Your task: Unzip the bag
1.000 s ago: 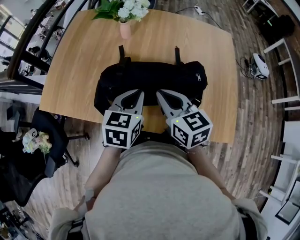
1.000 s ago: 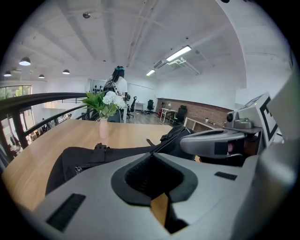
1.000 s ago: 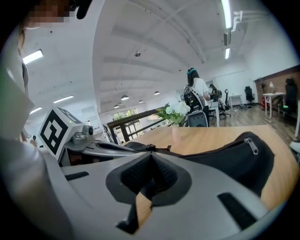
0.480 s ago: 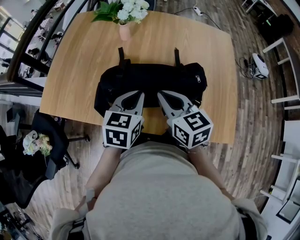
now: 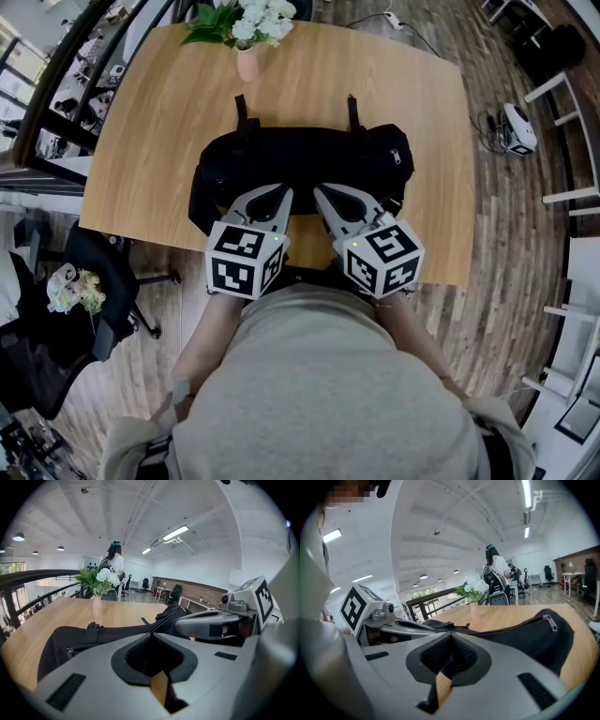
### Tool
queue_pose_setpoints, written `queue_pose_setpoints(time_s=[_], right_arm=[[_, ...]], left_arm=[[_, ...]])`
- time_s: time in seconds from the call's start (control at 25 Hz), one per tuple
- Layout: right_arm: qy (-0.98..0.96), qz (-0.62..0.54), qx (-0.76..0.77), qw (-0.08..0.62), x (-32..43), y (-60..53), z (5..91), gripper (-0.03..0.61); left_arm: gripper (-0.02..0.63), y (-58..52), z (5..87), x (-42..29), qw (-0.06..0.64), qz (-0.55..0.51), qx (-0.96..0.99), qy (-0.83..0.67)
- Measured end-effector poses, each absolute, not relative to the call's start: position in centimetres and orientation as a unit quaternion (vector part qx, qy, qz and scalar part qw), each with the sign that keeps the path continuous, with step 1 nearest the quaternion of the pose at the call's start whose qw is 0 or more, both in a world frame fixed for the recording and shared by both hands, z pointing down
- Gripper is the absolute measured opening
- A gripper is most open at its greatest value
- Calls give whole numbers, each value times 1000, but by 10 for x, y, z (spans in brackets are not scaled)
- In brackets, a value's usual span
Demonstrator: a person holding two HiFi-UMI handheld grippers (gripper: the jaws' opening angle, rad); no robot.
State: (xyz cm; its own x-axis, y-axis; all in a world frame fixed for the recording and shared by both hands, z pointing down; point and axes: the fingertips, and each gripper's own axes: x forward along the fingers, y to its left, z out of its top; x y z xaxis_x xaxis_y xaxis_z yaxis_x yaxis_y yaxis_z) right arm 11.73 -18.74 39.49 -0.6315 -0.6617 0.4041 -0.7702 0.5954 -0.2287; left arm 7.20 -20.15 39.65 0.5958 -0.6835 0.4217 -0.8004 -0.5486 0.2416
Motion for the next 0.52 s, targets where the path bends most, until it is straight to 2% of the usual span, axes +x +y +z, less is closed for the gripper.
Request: queue_pose_setpoints(time_s=[0.52], right_arm=[[-875, 198, 416, 149, 120, -184, 402, 5]], left_arm=[[28, -198, 402, 73, 212, 146, 871, -419]])
